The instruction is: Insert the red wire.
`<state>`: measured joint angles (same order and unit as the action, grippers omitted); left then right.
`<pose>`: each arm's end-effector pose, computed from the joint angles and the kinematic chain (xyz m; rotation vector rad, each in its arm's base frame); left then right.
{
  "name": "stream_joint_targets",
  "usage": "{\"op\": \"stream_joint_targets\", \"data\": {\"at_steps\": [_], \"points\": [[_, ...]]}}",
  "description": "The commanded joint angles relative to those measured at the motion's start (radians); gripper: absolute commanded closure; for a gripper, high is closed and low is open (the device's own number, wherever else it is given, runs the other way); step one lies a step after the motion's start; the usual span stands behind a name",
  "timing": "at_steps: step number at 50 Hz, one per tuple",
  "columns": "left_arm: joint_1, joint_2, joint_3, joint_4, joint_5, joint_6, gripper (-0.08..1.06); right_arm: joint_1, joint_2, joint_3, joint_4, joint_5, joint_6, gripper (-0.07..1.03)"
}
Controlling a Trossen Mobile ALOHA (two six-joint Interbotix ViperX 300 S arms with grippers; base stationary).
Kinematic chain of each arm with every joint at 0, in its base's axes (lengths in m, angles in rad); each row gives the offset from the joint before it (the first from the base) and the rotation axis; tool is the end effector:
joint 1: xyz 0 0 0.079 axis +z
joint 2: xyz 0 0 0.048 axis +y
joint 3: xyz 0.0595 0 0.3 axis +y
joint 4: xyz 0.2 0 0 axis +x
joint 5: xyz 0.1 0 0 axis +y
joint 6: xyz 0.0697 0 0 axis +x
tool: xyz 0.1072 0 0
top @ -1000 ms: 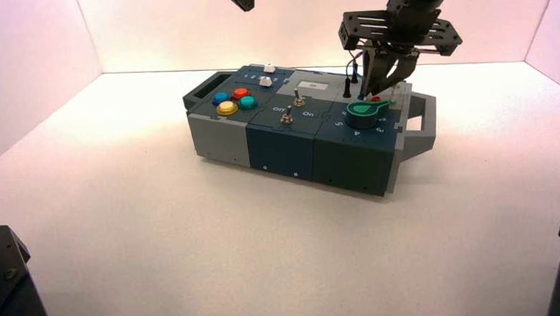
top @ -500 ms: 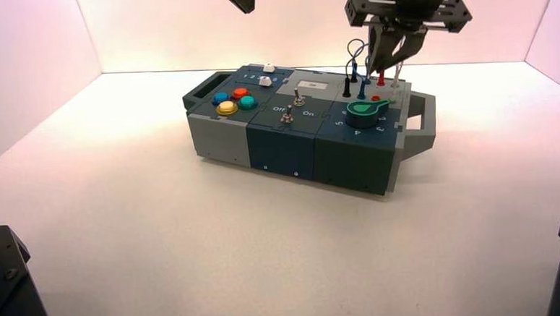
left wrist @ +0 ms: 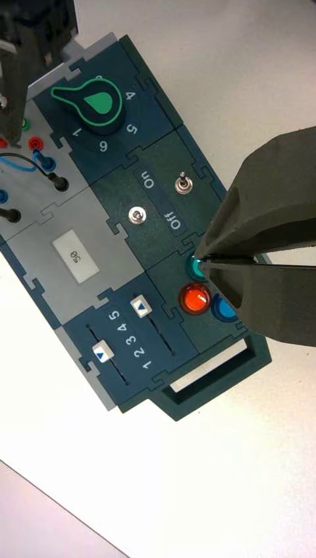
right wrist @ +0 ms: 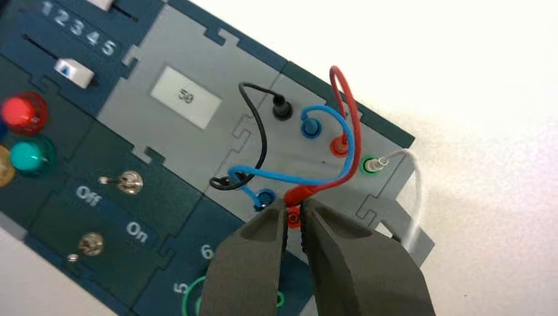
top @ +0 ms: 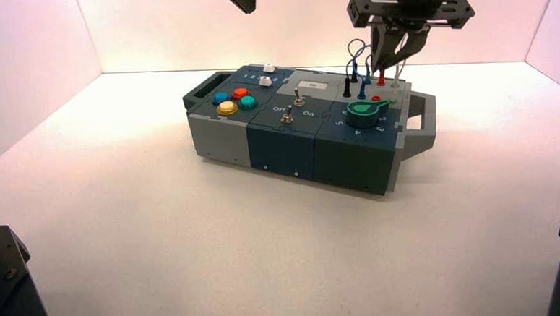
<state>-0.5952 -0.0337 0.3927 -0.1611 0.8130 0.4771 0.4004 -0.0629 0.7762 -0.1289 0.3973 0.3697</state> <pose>0.3193 -0.2411 0.1620 0.5922 1.0348 -0.8392 0.3224 0.1269 0.0758 -0.0248 1.1123 0.1753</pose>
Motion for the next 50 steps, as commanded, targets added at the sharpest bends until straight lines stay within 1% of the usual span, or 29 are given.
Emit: {"op": "stream_joint_targets", "data": {"at_steps": [1, 8, 26, 39, 45, 50], "points": [[-0.006, -0.014, -0.031, -0.002, -0.005, 0.000, 1.01, -0.008, 0.009, -0.017, -0.020, -0.011, 0.002, 0.98], [-0.006, -0.014, -0.035, -0.002, -0.005, 0.000, 1.01, -0.006, 0.032, -0.020, -0.035, -0.021, 0.002, 0.98], [-0.006, -0.006, -0.040, -0.002, -0.009, 0.000, 1.01, -0.006, 0.026, -0.017, -0.071, -0.083, 0.003, 0.98], [-0.006, -0.003, -0.040, -0.003, -0.009, 0.000, 1.01, 0.000, 0.006, 0.002, -0.075, -0.072, 0.003, 0.98], [-0.006, 0.000, -0.040, -0.003, -0.011, 0.000, 1.01, 0.005, -0.018, 0.020, -0.077, -0.037, 0.003, 0.98], [-0.006, 0.003, -0.040, -0.003, -0.012, 0.000, 1.01, 0.005, -0.031, 0.034, -0.077, -0.031, 0.003, 0.98]]}}
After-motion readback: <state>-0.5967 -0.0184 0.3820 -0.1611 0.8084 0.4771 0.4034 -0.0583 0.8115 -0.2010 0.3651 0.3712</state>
